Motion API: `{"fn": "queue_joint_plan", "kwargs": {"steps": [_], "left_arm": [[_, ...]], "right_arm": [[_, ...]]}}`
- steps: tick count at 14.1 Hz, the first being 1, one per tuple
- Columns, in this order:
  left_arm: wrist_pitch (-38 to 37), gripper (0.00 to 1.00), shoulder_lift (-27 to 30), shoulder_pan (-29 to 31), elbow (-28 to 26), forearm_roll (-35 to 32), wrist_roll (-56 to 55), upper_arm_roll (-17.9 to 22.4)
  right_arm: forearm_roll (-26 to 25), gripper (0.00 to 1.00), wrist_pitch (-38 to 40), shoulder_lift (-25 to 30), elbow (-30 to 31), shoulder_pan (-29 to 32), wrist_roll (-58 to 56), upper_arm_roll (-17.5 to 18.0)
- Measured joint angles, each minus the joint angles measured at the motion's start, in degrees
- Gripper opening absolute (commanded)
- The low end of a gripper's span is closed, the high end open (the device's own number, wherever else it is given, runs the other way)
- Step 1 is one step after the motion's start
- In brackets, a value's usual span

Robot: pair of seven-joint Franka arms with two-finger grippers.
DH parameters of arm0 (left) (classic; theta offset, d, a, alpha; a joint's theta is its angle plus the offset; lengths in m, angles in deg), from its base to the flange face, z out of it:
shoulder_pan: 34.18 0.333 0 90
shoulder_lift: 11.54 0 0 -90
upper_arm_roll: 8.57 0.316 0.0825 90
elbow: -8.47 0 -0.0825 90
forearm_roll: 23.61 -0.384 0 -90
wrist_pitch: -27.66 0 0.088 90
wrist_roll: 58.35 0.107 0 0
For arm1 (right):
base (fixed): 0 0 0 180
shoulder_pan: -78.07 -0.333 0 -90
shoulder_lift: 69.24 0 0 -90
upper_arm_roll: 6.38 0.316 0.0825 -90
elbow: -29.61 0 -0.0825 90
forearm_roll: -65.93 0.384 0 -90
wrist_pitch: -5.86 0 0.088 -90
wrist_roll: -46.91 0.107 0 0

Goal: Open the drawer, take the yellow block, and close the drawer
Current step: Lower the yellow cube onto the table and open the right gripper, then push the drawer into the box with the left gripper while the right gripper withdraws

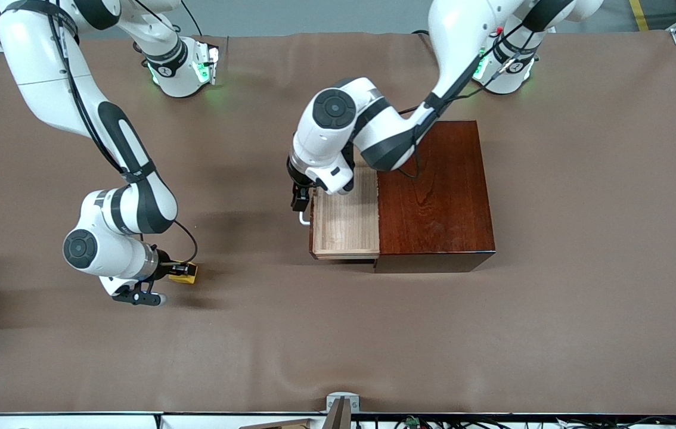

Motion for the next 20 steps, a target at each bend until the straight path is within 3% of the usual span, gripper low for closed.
{"fn": "queue_joint_plan", "kwargs": {"steps": [1, 2, 4, 9, 12, 15, 20], "left_arm": [[0.22, 1.00, -0.12, -1.90, 0.12, -0.01, -0.34, 1.92], [0.22, 1.00, -0.22, -3.56, 0.28, -0.63, -0.49, 3.54], [-0.42, 1.00, -0.37, -5.51, 0.35, -3.49, -0.89, 4.98], [-6.14, 1.00, -0.52, -5.61, 0.38, -4.72, -1.03, 5.81], [-8.22, 1.00, -0.55, -5.52, 1.00, -4.65, -1.07, 5.71], [-9.91, 1.00, -0.55, -5.55, 1.75, -4.65, -1.12, 5.71], [-12.81, 1.00, -0.57, -5.75, 3.30, -4.80, -1.23, 5.70]], "right_arm": [[0.00, 0.05, -0.36, -0.30, -0.21, 0.00, 0.01, 0.00], [0.00, 0.26, -1.08, -0.60, -0.27, 0.00, 0.02, -0.01], [0.00, 1.00, -1.62, -0.81, -0.34, 0.00, 0.12, -0.01], [0.00, 1.00, -1.42, -0.59, -0.91, 0.08, 1.82, -0.20], [-0.01, 1.00, 4.83, 2.21, -2.09, 0.54, 2.09, -0.66], [-0.08, 1.00, 9.93, 9.35, -0.68, 1.86, 2.13, -1.52], [-1.71, 1.00, 16.33, 24.69, 7.80, 6.62, -2.11, -1.80]]}}
